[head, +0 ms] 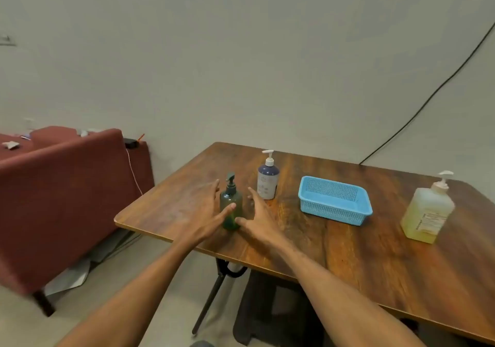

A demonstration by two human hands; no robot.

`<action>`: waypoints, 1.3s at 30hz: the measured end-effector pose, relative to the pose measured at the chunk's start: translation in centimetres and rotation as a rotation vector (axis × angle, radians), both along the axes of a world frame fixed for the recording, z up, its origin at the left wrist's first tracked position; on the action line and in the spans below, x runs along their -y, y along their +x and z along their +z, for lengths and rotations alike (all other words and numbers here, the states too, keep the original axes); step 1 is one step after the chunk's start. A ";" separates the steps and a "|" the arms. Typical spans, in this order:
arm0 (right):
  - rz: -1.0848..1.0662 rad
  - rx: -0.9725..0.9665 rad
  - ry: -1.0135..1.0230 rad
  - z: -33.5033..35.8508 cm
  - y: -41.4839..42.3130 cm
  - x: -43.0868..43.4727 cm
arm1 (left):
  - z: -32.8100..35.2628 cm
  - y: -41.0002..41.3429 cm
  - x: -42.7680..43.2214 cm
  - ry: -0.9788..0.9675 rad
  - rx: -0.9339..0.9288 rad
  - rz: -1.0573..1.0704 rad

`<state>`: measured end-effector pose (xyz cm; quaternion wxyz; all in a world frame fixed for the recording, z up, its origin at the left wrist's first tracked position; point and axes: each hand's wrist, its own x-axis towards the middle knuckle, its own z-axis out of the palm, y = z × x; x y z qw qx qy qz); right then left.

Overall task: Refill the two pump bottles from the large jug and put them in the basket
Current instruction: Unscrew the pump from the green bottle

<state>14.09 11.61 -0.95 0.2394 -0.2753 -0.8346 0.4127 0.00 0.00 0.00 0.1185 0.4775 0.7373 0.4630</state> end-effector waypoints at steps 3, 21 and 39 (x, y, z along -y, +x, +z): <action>0.041 -0.013 -0.037 -0.7 -1.4 -0.4 | -0.3 -0.5 -0.6 0.020 0.054 -0.084; -0.222 -0.250 -0.079 -0.2 13.6 -6.6 | 1.7 13.2 -10.1 0.154 0.026 -0.368; -0.275 -0.209 -0.083 -3.3 19.1 -8.2 | 1.9 18.6 -14.6 0.236 0.252 -0.456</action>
